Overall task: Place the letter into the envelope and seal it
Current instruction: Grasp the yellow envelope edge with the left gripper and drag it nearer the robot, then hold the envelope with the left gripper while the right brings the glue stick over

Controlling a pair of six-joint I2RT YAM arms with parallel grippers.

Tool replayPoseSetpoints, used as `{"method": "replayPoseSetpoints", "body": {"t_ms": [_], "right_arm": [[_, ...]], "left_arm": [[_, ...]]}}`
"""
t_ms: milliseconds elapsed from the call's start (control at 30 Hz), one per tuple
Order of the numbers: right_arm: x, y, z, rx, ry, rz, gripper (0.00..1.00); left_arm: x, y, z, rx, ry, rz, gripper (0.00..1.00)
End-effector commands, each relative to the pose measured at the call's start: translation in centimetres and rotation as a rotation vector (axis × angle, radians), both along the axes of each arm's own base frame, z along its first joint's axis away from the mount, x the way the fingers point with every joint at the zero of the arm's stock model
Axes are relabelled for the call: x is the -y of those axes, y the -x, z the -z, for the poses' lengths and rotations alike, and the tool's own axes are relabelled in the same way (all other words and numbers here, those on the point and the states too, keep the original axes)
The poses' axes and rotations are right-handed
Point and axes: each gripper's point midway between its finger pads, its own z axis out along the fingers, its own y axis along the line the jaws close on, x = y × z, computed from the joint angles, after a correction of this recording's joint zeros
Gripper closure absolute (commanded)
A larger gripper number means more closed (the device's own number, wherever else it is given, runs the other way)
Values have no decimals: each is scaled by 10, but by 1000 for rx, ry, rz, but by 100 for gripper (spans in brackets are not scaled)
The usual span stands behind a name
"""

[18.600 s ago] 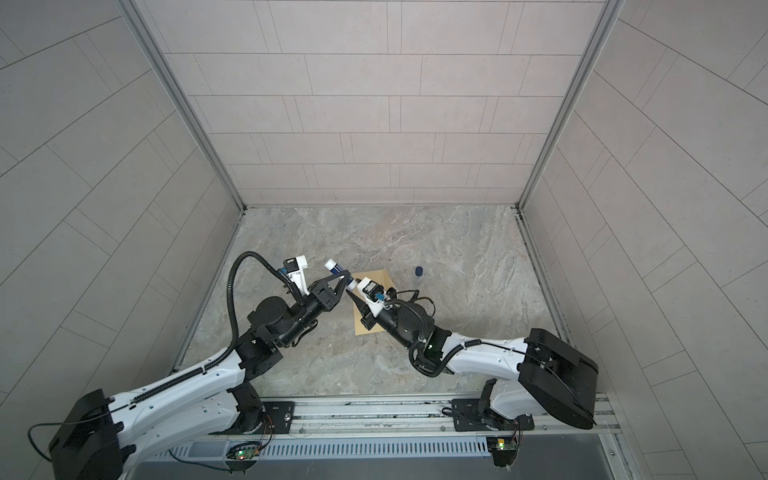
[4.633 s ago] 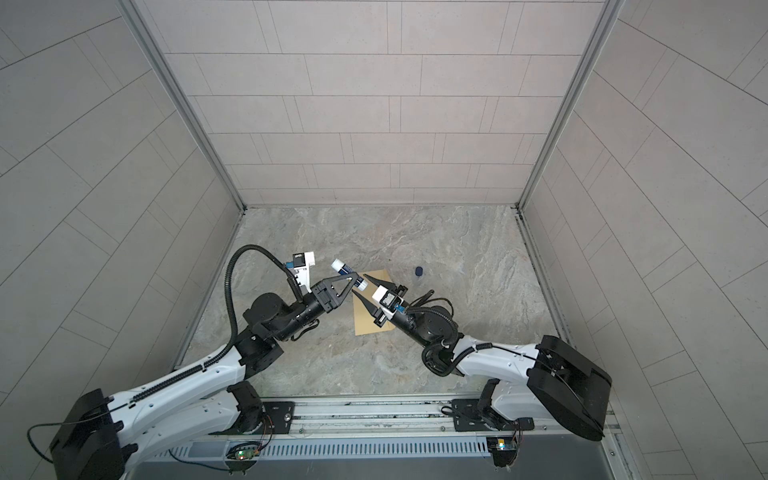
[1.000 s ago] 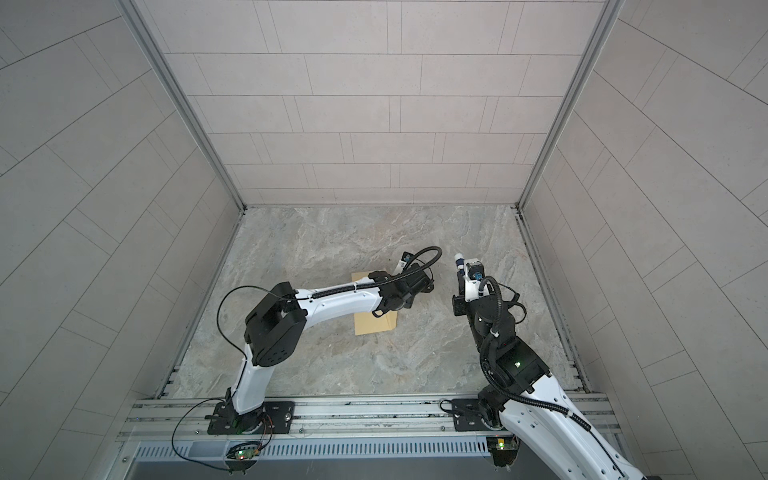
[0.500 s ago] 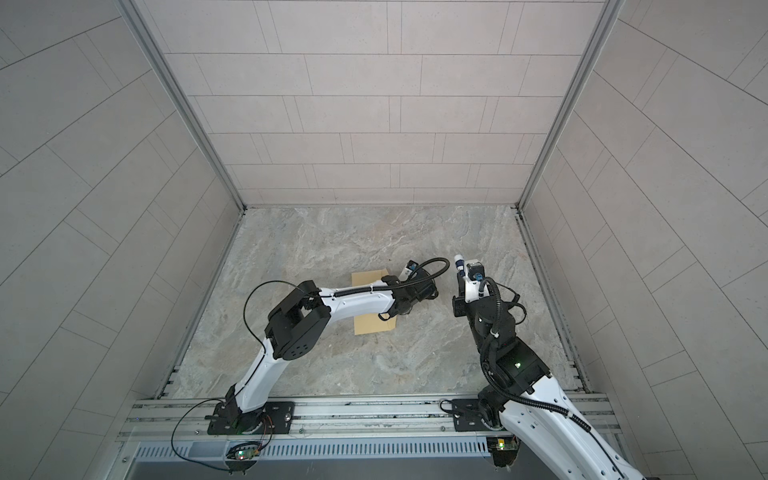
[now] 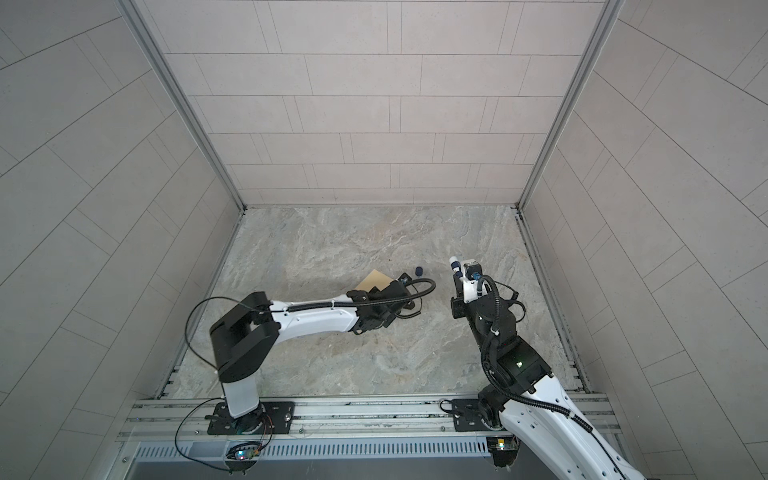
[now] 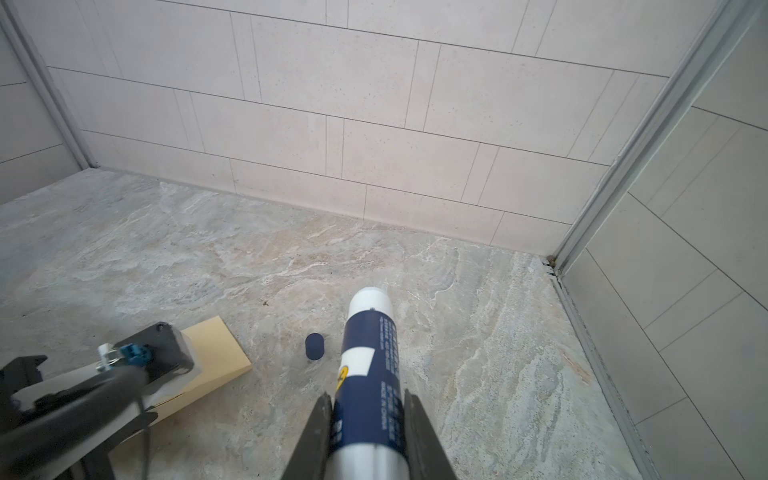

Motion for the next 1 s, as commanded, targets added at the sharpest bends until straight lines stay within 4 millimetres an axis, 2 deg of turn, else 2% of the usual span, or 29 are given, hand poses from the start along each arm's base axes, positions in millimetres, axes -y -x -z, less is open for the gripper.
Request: {"method": "replayPoseSetpoints", "body": {"t_ms": [0,200,367,400,533,667,833,900,967], "right_arm": [[-13,3,-19,-15,1,-82,100],[-35,4,-15,-126,51,-205,100],[-42,5,-9,-207,84,-249,100],[-44,5,-8,-217,88,-255,100],[-48,6,-7,-239,92,-277,100],[-53,7,-1,-270,95,-307,100],[-59,9,6,-312,103,-343,100],[-61,9,9,-327,103,-354,100],[-64,9,13,-346,105,-365,100]], "left_arm": [[11,22,-12,50,19,277,100],[0,58,-14,163,82,527,100],[-1,83,-11,314,162,723,100],[0,85,-12,349,177,740,100],[4,92,7,349,143,829,100],[15,93,5,414,174,871,100],[18,98,13,385,143,918,100],[17,98,13,373,142,906,94],[14,99,15,354,138,901,80]]}}
